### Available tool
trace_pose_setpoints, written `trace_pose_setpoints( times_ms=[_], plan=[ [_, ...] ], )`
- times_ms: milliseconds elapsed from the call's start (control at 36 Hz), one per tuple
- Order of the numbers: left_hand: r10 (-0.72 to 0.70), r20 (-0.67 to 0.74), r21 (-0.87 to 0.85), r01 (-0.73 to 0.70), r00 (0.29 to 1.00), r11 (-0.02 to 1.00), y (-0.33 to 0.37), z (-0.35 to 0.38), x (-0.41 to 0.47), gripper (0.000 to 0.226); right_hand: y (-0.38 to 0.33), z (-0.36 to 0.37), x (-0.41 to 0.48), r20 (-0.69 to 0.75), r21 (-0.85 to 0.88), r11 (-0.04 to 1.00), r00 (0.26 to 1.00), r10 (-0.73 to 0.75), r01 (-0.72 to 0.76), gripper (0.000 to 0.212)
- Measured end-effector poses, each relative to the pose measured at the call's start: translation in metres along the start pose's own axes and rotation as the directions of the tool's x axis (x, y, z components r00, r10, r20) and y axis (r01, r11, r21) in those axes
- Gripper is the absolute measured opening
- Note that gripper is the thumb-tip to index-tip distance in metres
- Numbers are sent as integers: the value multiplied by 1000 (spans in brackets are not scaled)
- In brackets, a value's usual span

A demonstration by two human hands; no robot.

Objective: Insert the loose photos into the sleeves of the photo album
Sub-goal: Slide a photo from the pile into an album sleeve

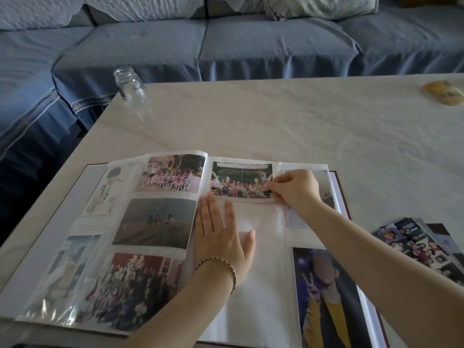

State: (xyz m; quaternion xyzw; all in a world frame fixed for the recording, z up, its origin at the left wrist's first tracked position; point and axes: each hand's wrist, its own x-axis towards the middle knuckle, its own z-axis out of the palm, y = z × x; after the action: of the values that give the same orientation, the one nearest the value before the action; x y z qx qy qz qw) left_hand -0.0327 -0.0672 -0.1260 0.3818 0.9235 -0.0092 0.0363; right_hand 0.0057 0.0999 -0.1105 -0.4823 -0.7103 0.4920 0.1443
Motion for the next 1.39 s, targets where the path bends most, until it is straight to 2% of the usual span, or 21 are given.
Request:
trace_pose_setpoints(
  times_ms=[56, 83, 139, 167, 250, 361, 417, 583, 694, 861, 972, 1083, 1167, 1222, 1278, 1333, 1389],
  plan=[
    [-17, 14, 17, 16, 1000, 1000, -2, 8, -1, 97, 2, 4, -3, -58, -11, 997, 996, -73, 72, 17],
    [-7, -29, 25, 8, 1000, 1000, -2, 9, 1, 95, 3, 5, -5, -82, -18, 995, 991, -102, 101, 17],
    [-37, -15, -3, 37, 999, 999, 0, 5, 0, 90, 5, 7, -7, -116, -39, 990, 983, -142, 138, 12],
    [-8, -31, 6, 8, 999, 1000, 0, 3, 0, 92, 6, 8, -7, -127, -54, 987, 979, -156, 150, 9],
    [6, 22, -21, -6, 1000, 1000, -2, 5, -1, 98, 10, 10, -10, -143, -95, 978, 970, -196, 184, 5],
    [1, 5, -36, -1, 1000, 999, -2, 9, -2, 98, 11, 10, -12, -129, -133, 962, 959, -254, 237, 8],
    [3, -19, -51, -4, 1000, 999, -1, 8, -2, 97, 12, 11, -12, -123, -126, 963, 960, -252, 237, 10],
    [-5, 45, -22, 6, 999, 1000, -1, 8, 0, 96, 14, 8, -6, -97, -9, 983, 978, -183, 183, 7],
    [-6, -18, -15, 5, 1000, 1000, -1, 4, 1, 86, 12, 7, -3, -36, 25, 985, 985, -172, 173, 10],
    [16, 101, 26, -19, 995, 999, -1, -1, 0, 95, 11, 4, -5, -69, 57, 992, 991, -111, 115, 11],
    [28, 160, 114, -46, 987, 992, 1, -14, 5, 71, 19, -7, -13, -148, 6, 987, 976, -160, 162, 19],
    [126, 168, 34, -133, 978, 990, 9, -20, 30, 64, 33, -31, -33, -151, -19, 979, 967, -203, 203, 11],
    [175, 231, -5, -178, 957, 984, 23, -15, 46, 64, 49, -60, -51, -181, -140, 955, 942, -283, 260, 12],
    [193, 234, -13, -196, 953, 981, 33, -10, 50, 66, 62, -81, -60, -198, -285, 928, 932, -302, 240, 13],
    [198, 201, -23, -198, 959, 980, 42, -4, 49, 68, 76, -105, -68, -189, -452, 885, 957, -219, 113, 28],
    [191, 160, -31, -188, 969, 982, 46, 0, 46, 69, 88, -125, -76, -182, -579, 813, 982, -56, -61, 61],
    [186, 133, -36, -183, 973, 982, 45, 3, 43, 79, 102, -141, -81, -178, -671, 713, 977, 114, -205, 94]
  ],
)
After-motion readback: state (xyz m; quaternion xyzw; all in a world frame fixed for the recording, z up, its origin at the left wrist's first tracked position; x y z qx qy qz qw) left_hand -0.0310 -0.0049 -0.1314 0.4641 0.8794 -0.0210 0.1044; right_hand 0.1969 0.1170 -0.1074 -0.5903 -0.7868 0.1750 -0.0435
